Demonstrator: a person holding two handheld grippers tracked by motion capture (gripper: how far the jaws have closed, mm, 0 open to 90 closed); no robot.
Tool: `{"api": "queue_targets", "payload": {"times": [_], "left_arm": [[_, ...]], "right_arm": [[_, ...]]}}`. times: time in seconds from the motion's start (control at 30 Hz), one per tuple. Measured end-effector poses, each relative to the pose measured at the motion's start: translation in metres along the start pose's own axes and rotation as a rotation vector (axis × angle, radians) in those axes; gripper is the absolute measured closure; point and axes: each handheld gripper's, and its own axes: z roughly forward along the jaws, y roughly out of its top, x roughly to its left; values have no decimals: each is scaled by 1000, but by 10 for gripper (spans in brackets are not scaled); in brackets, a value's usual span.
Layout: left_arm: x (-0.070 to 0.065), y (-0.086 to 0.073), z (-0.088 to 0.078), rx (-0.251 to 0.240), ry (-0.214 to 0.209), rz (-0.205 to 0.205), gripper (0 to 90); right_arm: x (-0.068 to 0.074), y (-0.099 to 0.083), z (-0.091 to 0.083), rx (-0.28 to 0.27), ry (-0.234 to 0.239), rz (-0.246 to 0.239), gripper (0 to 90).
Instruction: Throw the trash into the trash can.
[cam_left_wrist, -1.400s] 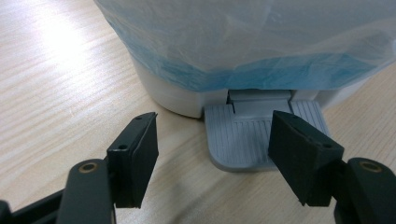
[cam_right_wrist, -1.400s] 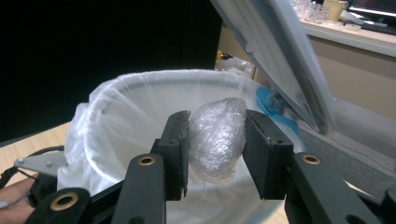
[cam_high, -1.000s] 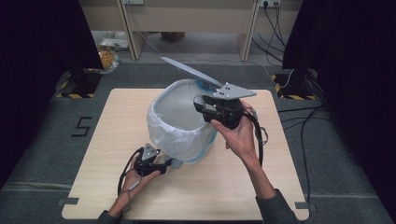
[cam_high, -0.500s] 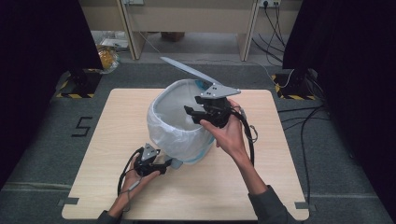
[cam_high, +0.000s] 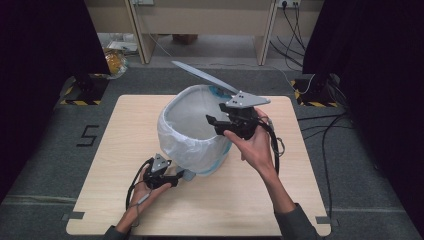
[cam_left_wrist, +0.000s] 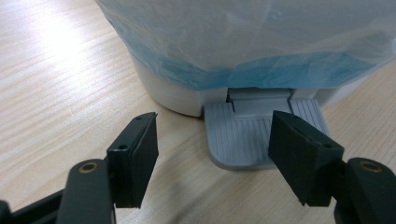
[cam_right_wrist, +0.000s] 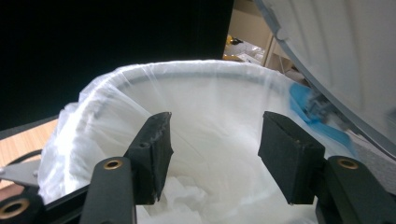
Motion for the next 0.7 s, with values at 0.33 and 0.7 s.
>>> {"api": "queue_targets", "payload": {"times": [0.33, 0.7], "left_arm": [[0, 0, 0, 0, -2, -3, 322], [0, 0, 0, 0, -2, -2, 322]], "right_arm": [[-12, -19, -32, -27, -36, 23, 358], [-28, -43, -59, -49, -102, 65, 310]]}}
